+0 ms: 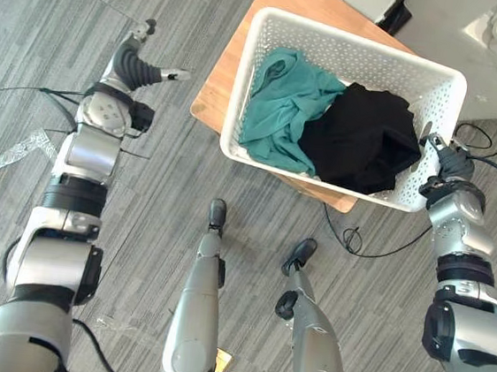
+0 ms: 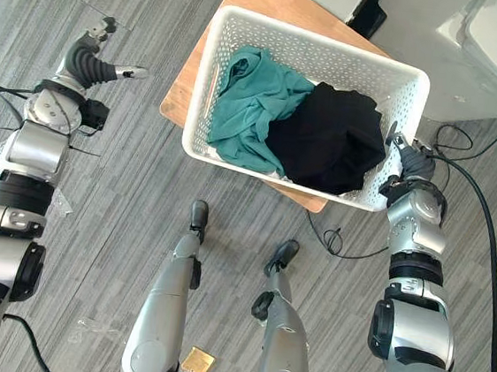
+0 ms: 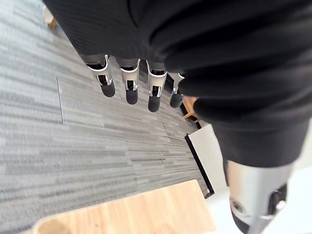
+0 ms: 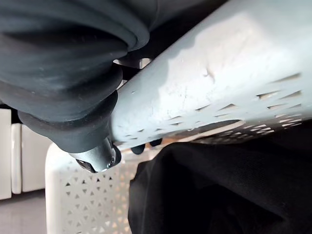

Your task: Pick up the laundry basket with both hands and put the clothes into the washing machine.

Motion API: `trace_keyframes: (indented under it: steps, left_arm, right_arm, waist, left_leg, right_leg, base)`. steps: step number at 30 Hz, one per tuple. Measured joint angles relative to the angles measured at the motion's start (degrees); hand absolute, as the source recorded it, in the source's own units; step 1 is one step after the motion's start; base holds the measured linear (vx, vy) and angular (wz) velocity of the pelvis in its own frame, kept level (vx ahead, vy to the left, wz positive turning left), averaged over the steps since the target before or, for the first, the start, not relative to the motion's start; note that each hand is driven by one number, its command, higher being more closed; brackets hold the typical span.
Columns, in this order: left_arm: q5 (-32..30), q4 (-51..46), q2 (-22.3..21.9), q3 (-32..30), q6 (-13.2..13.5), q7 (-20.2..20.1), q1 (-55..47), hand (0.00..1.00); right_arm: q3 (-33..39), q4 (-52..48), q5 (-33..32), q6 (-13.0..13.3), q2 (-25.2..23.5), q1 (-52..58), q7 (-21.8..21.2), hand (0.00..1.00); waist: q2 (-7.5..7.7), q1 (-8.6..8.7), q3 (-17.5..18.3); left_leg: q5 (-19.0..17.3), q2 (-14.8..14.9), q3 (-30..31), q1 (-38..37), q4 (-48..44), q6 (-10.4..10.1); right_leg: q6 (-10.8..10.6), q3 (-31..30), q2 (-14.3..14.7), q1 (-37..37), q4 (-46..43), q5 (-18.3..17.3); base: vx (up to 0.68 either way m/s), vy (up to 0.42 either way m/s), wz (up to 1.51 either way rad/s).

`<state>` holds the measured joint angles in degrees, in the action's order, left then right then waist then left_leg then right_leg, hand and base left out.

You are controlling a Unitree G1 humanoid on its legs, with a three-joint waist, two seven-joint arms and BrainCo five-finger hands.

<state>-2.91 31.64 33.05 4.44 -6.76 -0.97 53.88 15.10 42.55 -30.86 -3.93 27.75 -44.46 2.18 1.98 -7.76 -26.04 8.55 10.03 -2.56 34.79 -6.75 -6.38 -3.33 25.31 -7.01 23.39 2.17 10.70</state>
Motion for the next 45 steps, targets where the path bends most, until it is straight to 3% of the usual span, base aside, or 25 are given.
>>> trace_keyframes:
  steps: [7,14,25,26,35,36,40,41,45]
  left_arm:
    - [9.56,9.3,-5.55,4.35,1.74,0.11,6.05,0.0]
    - [9.47,17.45,-6.27,6.67,2.15,-1.69,6.24,0.0]
    - [-4.53,24.24,-8.11,3.73,2.1,-1.43,9.36,0.0]
    - [-4.57,24.74,-8.28,3.27,2.06,-1.4,9.83,1.0]
    - [-5.73,24.85,-8.01,6.64,1.98,0.15,14.95,1.0]
    - [-5.76,24.05,-7.64,7.25,1.97,0.41,15.37,0.0]
    - [-7.29,21.83,-7.55,10.06,1.04,1.39,16.82,0.0]
    - [-8.05,21.72,-7.2,10.73,0.68,1.45,17.06,1.0]
    - [-9.84,19.18,-5.47,13.79,-0.35,1.16,17.27,1.0]
  right_arm:
    - [-4.02,4.41,-0.11,0.08,0.05,-5.5,-0.01,1.0]
    - [-6.07,6.67,-0.3,0.04,-0.4,-8.16,0.13,1.0]
    - [-6.5,8.76,-0.02,0.15,-1.73,-11.73,0.35,1.0]
    - [-6.47,8.78,0.01,0.15,-1.94,-11.91,0.45,1.0]
    - [-5.91,8.8,6.38,0.28,-2.46,-13.76,1.55,1.0]
    - [-5.95,8.79,7.37,0.27,-2.5,-14.1,1.55,1.0]
    - [-5.93,8.49,9.3,0.27,-2.57,-14.09,1.63,1.0]
    - [-6.0,8.43,9.64,0.27,-2.57,-14.08,1.61,1.0]
    - [-5.43,7.86,10.41,0.27,-2.56,-13.46,1.59,1.0]
  waist:
    - [0.0,1.22,0.0]
    - [0.0,1.09,0.0]
    - [0.06,1.44,0.03]
    - [0.06,1.63,0.04]
    - [0.08,2.44,0.04]
    - [0.08,2.46,0.04]
    - [0.08,2.5,0.04]
    - [0.07,2.64,0.04]
    - [0.07,2.65,0.04]
  left_leg:
    - [0.36,0.49,0.16,0.41,-0.72,0.47]
    - [0.34,1.38,-0.29,0.56,-0.85,0.44]
    - [0.72,1.93,-1.68,0.56,-0.08,-0.01]
    - [1.23,1.97,-1.64,0.42,0.45,0.06]
    - [3.05,1.69,-1.49,0.15,3.17,0.06]
    - [3.34,1.69,-1.57,-0.04,3.68,0.02]
    - [3.97,1.66,-1.64,-0.54,4.55,-0.04]
    - [3.97,1.61,-1.69,-0.59,4.58,-0.04]
    - [3.97,1.31,-1.76,-0.65,4.65,-0.04]
  right_leg:
    - [-0.01,-0.02,0.14,0.07,-0.01,0.07]
    - [0.11,-0.4,0.74,0.54,-0.23,0.15]
    - [0.19,-1.78,0.9,2.1,-1.04,0.21]
    - [0.21,-1.71,0.9,2.14,-1.04,0.23]
    - [0.38,-1.42,0.91,2.93,-1.02,0.37]
    - [0.42,-1.45,0.94,3.03,-0.96,0.4]
    - [0.42,-1.5,0.94,3.02,-0.93,0.4]
    - [0.42,-1.55,0.95,3.02,-0.92,0.4]
    - [0.43,-1.59,0.91,3.02,-0.87,0.39]
  base:
    - [0.01,0.001,-0.01]
    - [0.0,-0.005,-0.05]
    - [0.0,-0.005,-0.05]
    - [0.0,0.0,0.0]
    - [0.0,-0.003,0.02]
    - [0.0,0.0,0.0]
    - [0.0,0.0,0.0]
    - [0.0,0.0,0.0]
    - [0.0,0.0,0.0]
